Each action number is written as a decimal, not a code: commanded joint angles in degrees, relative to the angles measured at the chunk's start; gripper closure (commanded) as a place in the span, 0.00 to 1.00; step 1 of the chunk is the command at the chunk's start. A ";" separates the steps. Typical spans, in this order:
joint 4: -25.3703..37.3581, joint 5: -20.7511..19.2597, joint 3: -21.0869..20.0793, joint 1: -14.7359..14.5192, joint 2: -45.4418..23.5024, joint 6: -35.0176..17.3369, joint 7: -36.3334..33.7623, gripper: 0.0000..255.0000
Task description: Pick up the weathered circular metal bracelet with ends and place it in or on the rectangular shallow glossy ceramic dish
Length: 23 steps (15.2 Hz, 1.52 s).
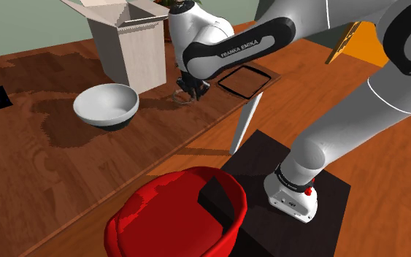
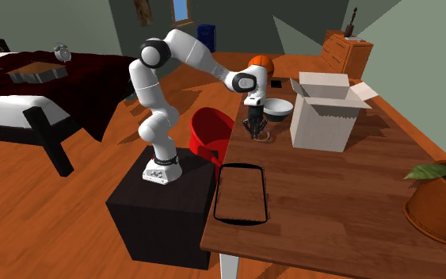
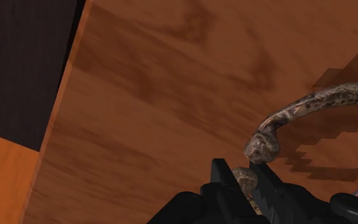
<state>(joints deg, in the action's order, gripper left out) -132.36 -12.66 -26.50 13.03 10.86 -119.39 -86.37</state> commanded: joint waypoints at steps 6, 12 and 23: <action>3.46 1.46 0.50 -0.23 2.11 5.12 2.13 1.00; 1.20 2.09 3.78 1.02 5.83 5.23 7.30 1.00; -6.46 -0.42 15.66 6.80 12.15 0.10 23.09 1.00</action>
<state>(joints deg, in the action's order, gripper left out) -138.46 -12.74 -11.84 19.29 22.74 -118.86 -64.64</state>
